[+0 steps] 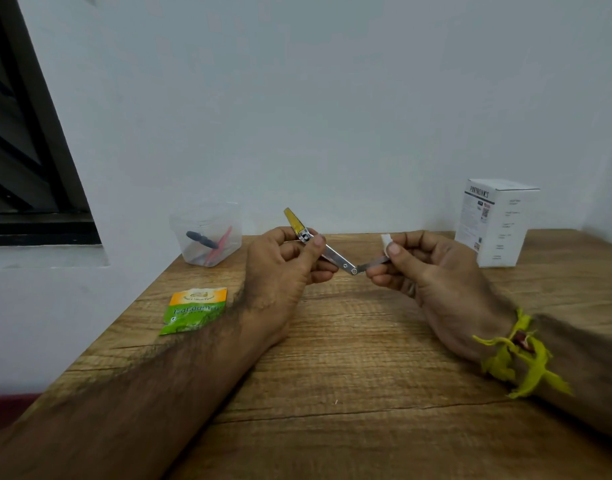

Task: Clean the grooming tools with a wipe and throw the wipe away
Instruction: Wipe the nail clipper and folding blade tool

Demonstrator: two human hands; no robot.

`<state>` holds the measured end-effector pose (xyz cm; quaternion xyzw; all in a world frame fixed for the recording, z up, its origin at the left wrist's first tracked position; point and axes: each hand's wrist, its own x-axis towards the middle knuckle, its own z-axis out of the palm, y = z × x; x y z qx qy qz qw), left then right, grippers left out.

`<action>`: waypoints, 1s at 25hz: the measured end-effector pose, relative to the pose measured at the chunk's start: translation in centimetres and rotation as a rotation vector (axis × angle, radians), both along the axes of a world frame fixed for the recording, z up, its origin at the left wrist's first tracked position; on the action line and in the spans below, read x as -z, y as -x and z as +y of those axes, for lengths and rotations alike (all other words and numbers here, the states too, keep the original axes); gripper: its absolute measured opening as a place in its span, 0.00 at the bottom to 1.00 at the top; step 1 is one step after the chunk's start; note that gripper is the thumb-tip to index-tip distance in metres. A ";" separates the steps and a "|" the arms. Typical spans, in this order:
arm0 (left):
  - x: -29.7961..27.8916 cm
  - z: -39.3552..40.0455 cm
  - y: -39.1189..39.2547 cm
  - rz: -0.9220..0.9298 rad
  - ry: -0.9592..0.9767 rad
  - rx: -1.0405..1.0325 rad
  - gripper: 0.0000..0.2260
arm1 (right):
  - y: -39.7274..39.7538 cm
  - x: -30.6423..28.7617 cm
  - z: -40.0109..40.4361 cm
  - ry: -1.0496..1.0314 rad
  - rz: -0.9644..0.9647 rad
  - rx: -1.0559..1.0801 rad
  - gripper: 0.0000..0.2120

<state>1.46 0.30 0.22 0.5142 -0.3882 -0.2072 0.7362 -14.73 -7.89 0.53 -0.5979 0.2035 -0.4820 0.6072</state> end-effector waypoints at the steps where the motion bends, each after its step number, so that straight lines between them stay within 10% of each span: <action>1: 0.0 0.0 0.0 -0.032 -0.001 0.004 0.08 | 0.0 0.0 0.1 0.063 0.012 0.023 0.03; 11: 0.1 0.2 1.7 -0.312 -0.002 -0.052 0.06 | 0.1 0.2 0.9 0.458 0.165 0.203 0.05; 25: 0.1 0.4 2.0 -0.189 -0.084 -0.059 0.11 | -0.1 -0.2 2.8 0.363 0.245 -0.088 0.05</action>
